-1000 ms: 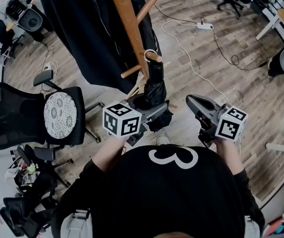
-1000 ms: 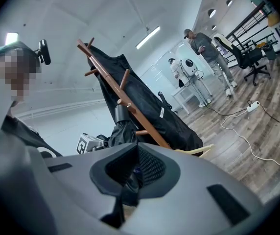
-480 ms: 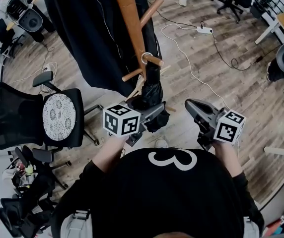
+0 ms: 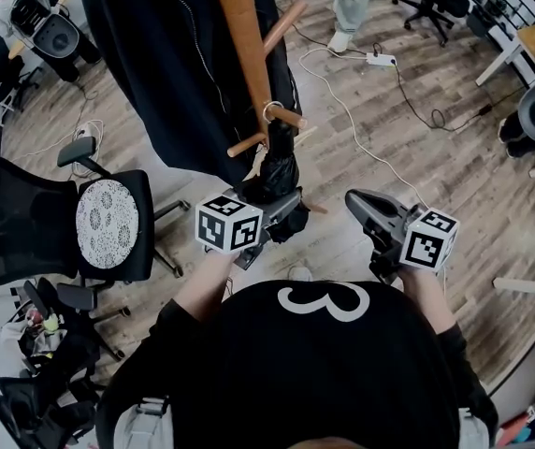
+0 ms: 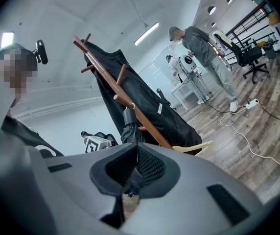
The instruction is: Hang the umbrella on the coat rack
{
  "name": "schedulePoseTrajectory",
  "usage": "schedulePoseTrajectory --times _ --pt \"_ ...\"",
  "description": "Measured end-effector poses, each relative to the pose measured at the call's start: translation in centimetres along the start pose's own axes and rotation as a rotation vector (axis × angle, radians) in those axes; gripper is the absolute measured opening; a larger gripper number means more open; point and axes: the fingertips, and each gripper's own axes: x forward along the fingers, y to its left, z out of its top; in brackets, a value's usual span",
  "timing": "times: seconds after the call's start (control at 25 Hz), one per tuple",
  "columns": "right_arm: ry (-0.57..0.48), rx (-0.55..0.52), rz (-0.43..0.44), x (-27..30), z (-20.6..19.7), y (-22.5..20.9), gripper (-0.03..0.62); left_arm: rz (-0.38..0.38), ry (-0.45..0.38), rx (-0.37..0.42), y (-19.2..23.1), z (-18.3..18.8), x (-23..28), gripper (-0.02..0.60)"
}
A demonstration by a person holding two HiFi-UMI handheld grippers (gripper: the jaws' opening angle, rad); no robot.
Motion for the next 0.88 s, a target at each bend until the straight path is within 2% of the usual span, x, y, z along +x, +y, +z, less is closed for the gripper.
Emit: schedulePoseTrajectory --times 0.48,0.72,0.88 --pt "0.014 0.003 0.008 0.2 -0.4 0.0 0.027 0.1 -0.056 0.166 3.8 0.1 1.1 0.265" --pt "0.016 0.001 0.011 0.2 -0.5 0.1 0.028 0.125 -0.092 0.181 4.6 0.3 1.4 0.265" --pt "0.022 0.005 0.016 0.2 -0.8 0.1 0.027 0.191 -0.109 0.183 5.7 0.2 1.3 0.27"
